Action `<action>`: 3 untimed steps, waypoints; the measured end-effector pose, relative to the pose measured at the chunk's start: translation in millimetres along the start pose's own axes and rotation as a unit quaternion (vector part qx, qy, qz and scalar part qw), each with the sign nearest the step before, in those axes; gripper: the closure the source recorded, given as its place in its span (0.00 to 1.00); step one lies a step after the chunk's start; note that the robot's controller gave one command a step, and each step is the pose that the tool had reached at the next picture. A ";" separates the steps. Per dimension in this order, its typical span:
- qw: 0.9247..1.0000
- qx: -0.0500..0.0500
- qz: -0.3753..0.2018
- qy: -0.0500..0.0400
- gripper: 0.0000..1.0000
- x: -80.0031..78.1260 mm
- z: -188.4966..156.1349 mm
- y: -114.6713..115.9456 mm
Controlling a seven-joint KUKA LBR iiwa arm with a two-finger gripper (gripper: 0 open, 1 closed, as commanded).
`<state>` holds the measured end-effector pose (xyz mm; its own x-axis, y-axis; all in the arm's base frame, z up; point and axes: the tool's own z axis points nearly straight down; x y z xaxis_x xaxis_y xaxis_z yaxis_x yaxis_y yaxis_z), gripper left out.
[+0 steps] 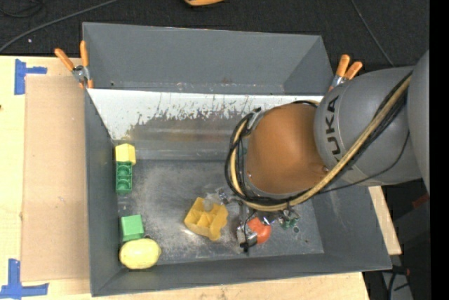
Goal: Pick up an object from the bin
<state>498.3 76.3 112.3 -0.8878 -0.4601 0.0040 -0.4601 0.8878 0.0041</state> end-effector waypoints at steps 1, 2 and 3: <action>1.000 -0.001 0.001 0.000 0.00 29.6 13.3 -27.6; 0.999 -0.001 -0.051 0.000 0.00 21.2 -0.3 -22.6; 1.000 0.000 0.023 0.000 1.00 20.7 26.2 -31.5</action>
Offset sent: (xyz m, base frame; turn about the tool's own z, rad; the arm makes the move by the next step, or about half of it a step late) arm 0.0042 -0.0008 0.0313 -0.7185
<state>494.2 38.9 86.1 -0.9082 -0.4184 0.0041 -0.4184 0.9083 0.0039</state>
